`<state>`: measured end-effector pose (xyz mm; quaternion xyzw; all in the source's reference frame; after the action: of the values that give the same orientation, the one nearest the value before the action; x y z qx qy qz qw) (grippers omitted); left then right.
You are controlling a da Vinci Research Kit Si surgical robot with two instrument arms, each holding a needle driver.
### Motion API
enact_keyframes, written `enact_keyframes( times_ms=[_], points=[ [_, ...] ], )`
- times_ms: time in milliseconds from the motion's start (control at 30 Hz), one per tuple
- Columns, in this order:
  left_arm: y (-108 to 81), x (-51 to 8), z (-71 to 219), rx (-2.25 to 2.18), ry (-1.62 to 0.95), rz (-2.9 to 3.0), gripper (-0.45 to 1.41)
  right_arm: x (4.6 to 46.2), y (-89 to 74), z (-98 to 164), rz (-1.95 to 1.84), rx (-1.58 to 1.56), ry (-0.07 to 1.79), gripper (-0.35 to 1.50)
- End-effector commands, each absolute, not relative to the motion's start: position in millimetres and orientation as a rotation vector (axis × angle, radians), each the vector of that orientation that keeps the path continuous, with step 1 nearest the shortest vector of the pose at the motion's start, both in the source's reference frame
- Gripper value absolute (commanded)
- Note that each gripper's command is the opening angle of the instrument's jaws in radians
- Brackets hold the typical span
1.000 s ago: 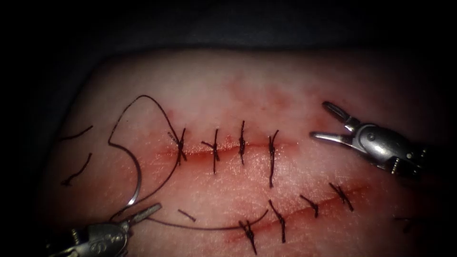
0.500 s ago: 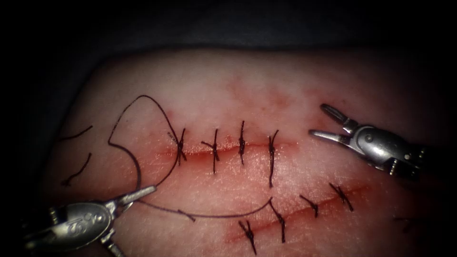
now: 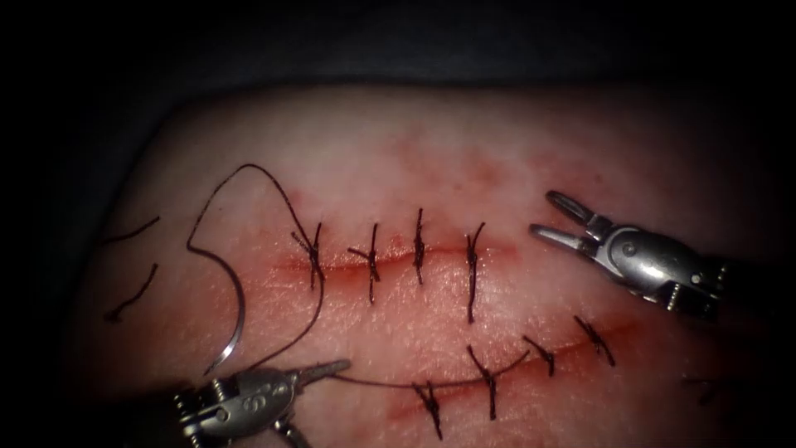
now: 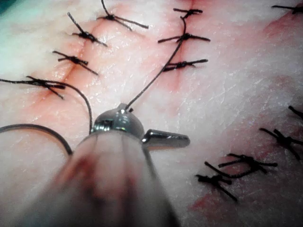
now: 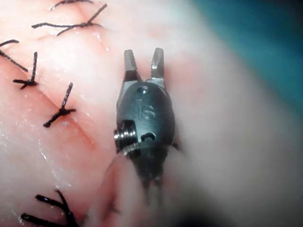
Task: Wound Closure
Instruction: Set working end out of the way
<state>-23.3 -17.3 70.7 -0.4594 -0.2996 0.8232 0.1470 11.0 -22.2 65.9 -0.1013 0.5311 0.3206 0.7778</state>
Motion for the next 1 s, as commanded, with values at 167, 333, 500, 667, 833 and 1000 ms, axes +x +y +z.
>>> enact_keyframes(
  times_ms=[167, 333, 500, 667, 833, 1000],
  points=[
    [-18.5, -19.7, 74, -1.13, -0.8, 2.532, 1.08, 12.3, -21.7, 66, 0.691, -0.217, 1.148, 0.16],
    [-20.1, -16.1, 74, -1.096, -0.777, 2.559, 1.08, 12.5, -21.6, 66, 0.688, -0.212, 1.141, 0.14],
    [-20.7, -14.4, 70, -1.092, -0.731, 2.57, 1.08, 12.8, -21.7, 66, 0.689, -0.214, 1.141, 0.22],
    [-19.2, -16.6, 64, -1.255, -0.66, 2.579, 1.08, 12.9, -21.8, 66, 0.686, -0.213, 1.137, 0.26],
    [-16.8, -20.0, 60, -1.334, -0.69, 2.57, 1.06, 12.8, -22.0, 66, 0.683, -0.212, 1.136, 0.26],
    [-12.0, -24.2, 58, -1.384, -0.656, 2.546, 1.03, 12.6, -22.3, 66, 0.678, -0.208, 1.134, 0.26]
  ],
)
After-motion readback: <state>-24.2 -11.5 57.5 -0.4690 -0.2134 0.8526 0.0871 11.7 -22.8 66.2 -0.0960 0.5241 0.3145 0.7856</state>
